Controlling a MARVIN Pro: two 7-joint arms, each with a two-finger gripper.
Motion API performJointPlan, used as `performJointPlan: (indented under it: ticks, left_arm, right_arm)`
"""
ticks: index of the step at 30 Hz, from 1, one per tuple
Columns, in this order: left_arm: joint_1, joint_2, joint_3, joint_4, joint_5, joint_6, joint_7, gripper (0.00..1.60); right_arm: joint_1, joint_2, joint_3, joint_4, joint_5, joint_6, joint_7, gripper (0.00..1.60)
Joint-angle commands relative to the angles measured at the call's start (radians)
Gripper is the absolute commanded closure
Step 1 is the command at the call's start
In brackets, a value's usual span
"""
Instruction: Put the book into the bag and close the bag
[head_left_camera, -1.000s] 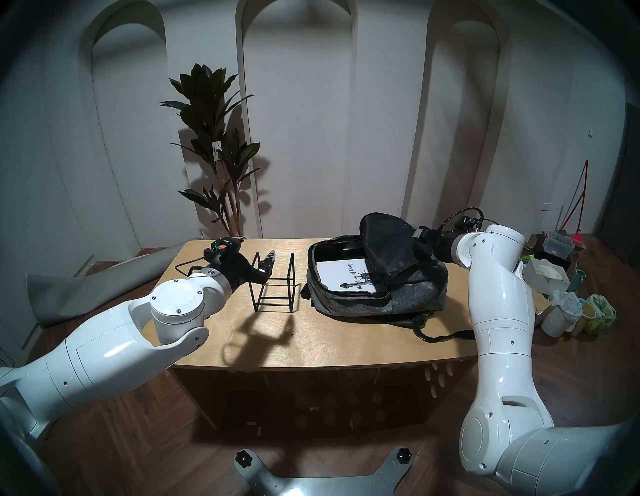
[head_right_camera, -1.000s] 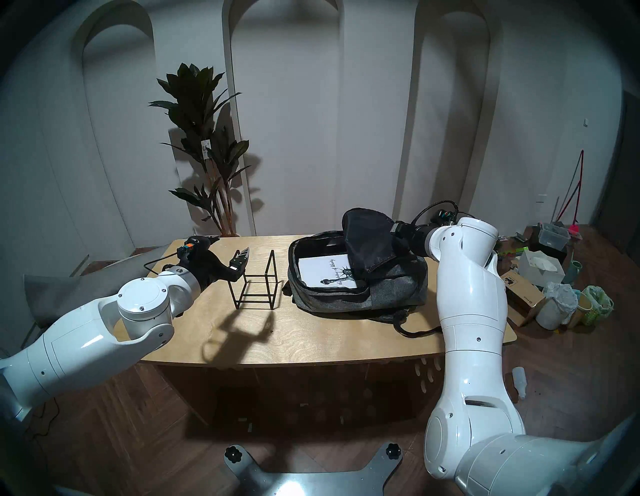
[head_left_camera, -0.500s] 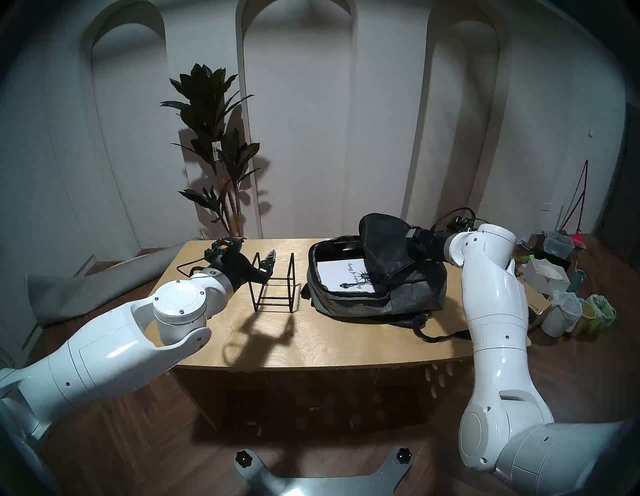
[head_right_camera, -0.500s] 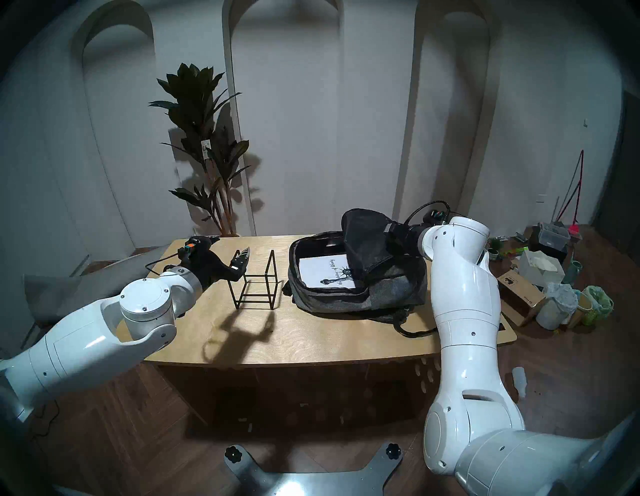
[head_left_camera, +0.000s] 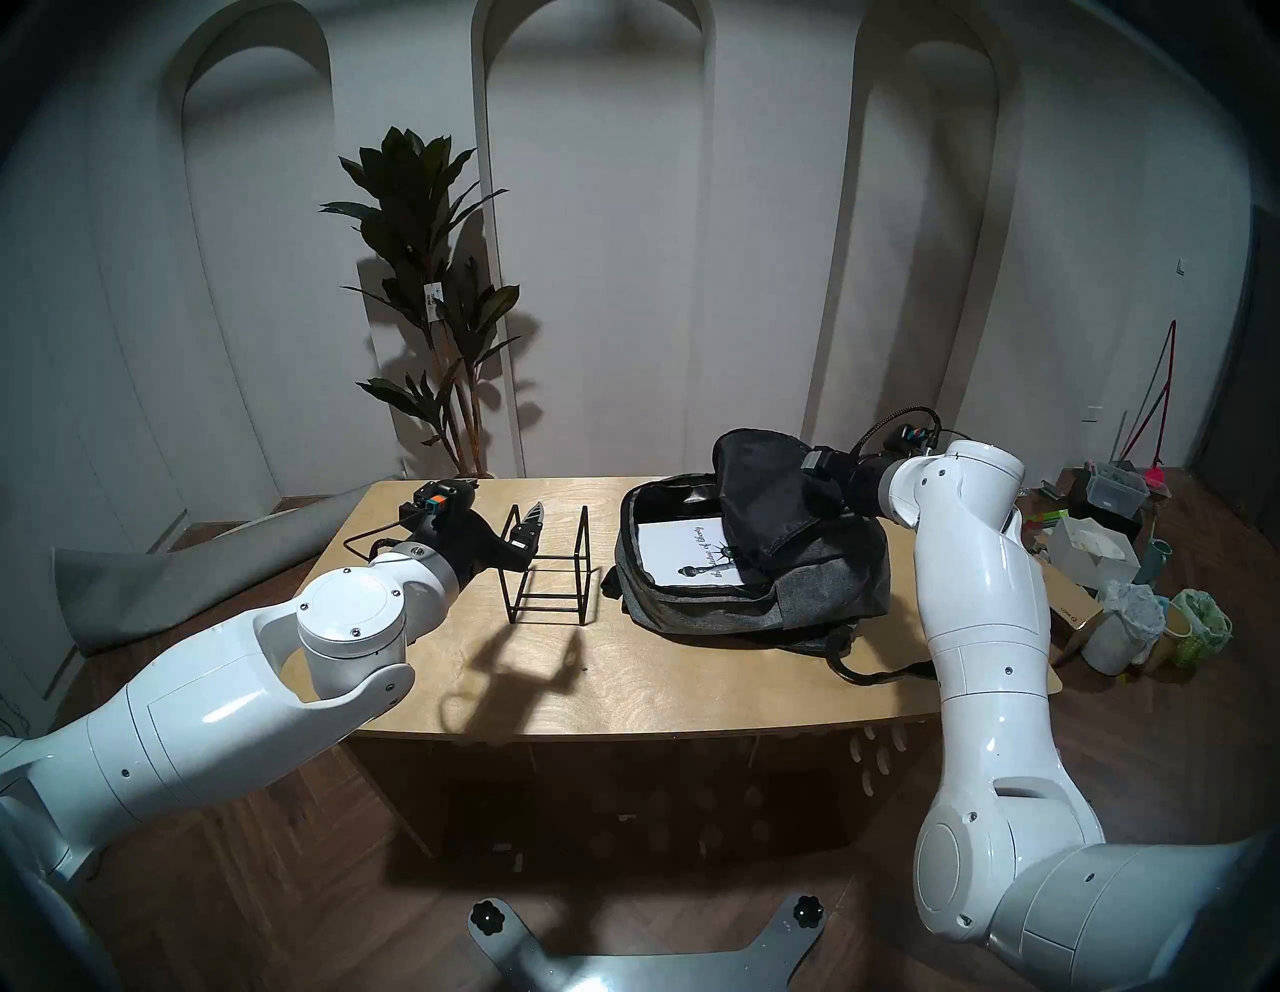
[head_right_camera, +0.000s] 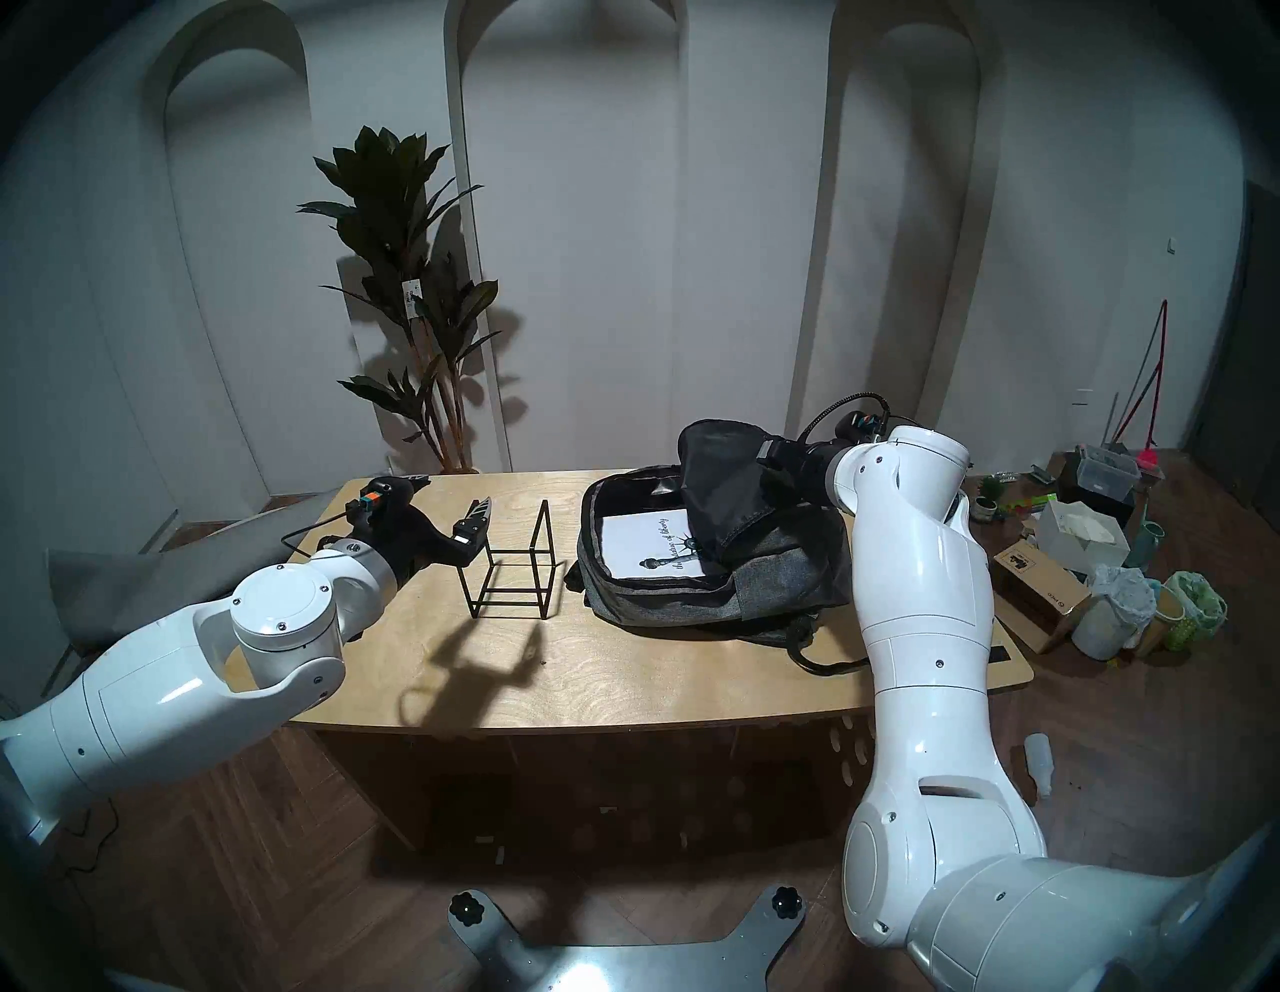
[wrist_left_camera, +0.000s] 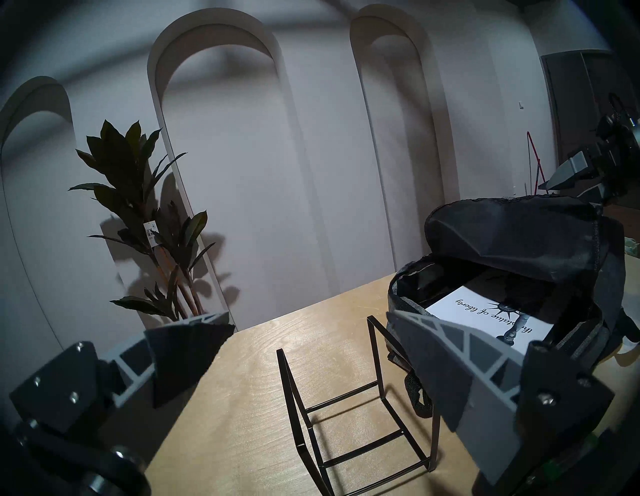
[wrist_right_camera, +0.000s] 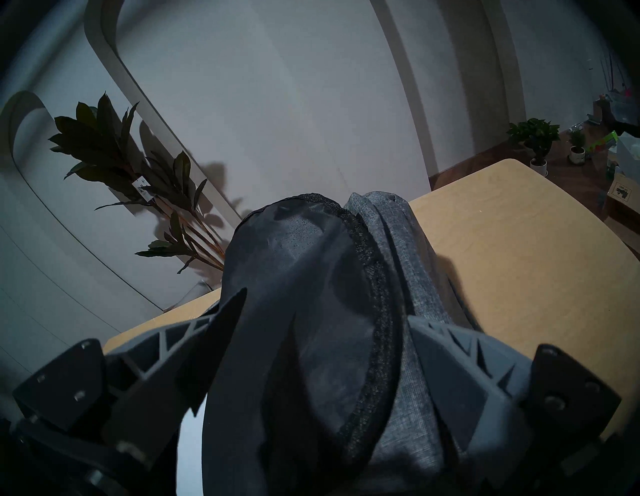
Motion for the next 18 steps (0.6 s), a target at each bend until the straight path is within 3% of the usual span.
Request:
performJointPlan:
  ticks: [1, 18]
  left_arm:
    - [-0.001, 0.013, -0.014, -0.022, -0.001, -0.022, 0.004, 0.0]
    - [0.012, 0.024, -0.006, -0.034, -0.007, -0.047, 0.012, 0.0]
  right_arm:
    - [0.007, 0.003, -0.001, -0.055, 0.0, 0.002, 0.001, 0.0]
    - [-0.024, 0.01, -0.001, -0.089, -0.005, 0.007, -0.007, 0.0]
